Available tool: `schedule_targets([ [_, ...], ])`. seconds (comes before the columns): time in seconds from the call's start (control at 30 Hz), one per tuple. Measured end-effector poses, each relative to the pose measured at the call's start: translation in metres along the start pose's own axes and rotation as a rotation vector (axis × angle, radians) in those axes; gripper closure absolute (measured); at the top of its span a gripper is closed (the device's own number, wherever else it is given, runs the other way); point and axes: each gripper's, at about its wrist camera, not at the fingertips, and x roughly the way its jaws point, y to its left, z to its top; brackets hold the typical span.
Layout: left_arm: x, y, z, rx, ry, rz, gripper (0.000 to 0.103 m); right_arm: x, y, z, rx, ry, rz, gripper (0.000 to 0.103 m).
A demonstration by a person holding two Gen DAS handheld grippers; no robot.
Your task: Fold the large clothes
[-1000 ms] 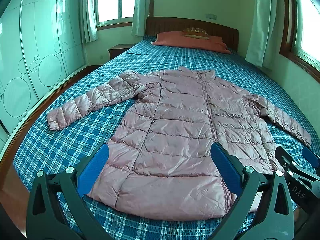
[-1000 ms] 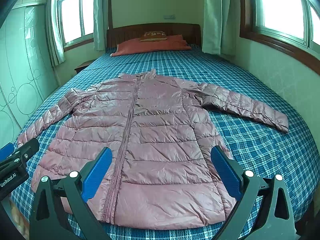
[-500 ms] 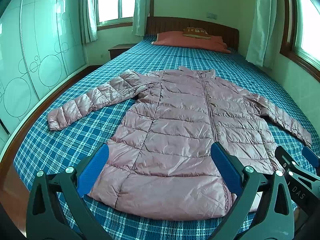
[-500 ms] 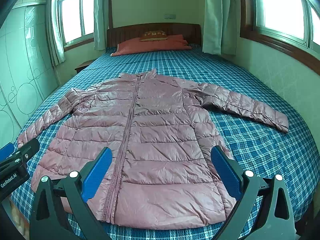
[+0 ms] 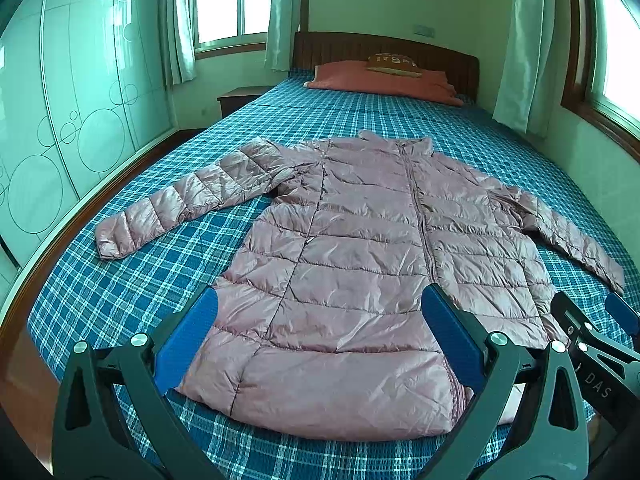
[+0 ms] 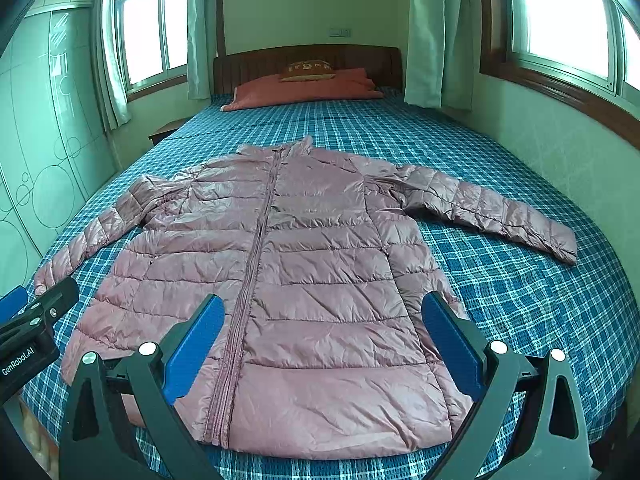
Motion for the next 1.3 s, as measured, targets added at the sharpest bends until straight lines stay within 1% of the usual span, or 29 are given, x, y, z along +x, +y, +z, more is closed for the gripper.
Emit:
schedule_targets([
  [0.5,0.002,0.002,-0.003,0.002,0.007,0.003,0.002,0.003,0.000,0.001,0.000,0.007,-0.001,0.005],
  [0.67,0.019,0.008,0.000,-0.004,0.023,0.006,0.002,0.016,-0.005,0.005,0.016,0.020,-0.004,0.005],
  [0.73,0.029,0.011,0.005,-0.021,0.035,0.003,0.002,0.024,-0.015,0.008,0.044,0.026,0.005,0.005],
  [0.8,0.046,0.021,0.011,-0.060,0.069,-0.017,0.002,0.034,-0.031,0.013,0.095,0.036,0.032,0.005],
  [0.87,0.065,0.030,0.017,-0.098,0.127,-0.050,0.002,0.045,-0.049,0.018,0.150,0.037,0.043,0.005],
  [0.9,0.077,0.038,0.020,-0.125,0.156,-0.061,0.002,0.052,-0.063,0.020,0.187,0.032,0.051,0.005],
  [0.93,0.084,0.042,0.021,-0.141,0.168,-0.056,0.004,0.059,-0.077,0.022,0.220,0.028,0.047,0.005],
  [0.97,0.091,0.048,0.022,-0.153,0.175,-0.047,0.014,0.067,-0.091,0.024,0.252,0.026,0.031,0.005],
  [1.0,0.100,0.055,0.024,-0.161,0.180,-0.027,0.021,0.075,-0.107,0.025,0.280,0.028,0.008,0.005],
  [1.03,0.110,0.062,0.025,-0.168,0.187,-0.003,0.031,0.084,-0.123,0.027,0.307,0.033,-0.013,0.008],
  [1.07,0.117,0.068,0.026,-0.177,0.193,0.014,0.032,0.093,-0.141,0.028,0.337,0.038,-0.031,0.019],
  [1.1,0.122,0.072,0.027,-0.183,0.197,0.023,0.032,0.100,-0.157,0.028,0.367,0.041,-0.040,0.027],
  [1.13,0.130,0.079,0.027,-0.195,0.204,0.044,0.033,0.108,-0.176,0.028,0.404,0.048,-0.054,0.044],
  [1.17,0.136,0.085,0.028,-0.210,0.208,0.068,0.033,0.112,-0.188,0.028,0.429,0.053,-0.059,0.048],
  [1.27,0.159,0.109,0.027,-0.267,0.231,0.131,0.033,0.128,-0.250,0.021,0.571,0.032,-0.043,0.048],
  [1.3,0.165,0.116,0.028,-0.287,0.237,0.146,0.031,0.132,-0.268,0.018,0.616,0.030,-0.045,0.045],
])
